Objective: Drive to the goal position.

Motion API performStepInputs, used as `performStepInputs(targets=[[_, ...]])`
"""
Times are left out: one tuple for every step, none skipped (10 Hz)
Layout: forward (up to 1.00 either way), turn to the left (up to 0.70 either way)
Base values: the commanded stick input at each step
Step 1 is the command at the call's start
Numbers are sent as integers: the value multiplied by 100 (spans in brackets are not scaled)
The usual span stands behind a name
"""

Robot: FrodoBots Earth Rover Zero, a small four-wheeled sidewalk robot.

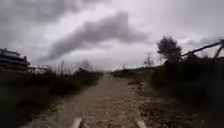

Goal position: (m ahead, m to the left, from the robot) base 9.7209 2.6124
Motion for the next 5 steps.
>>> performStepInputs(targets=[[70, 0], [70, 0], [70, 0], [70, 0], [70, 0]])
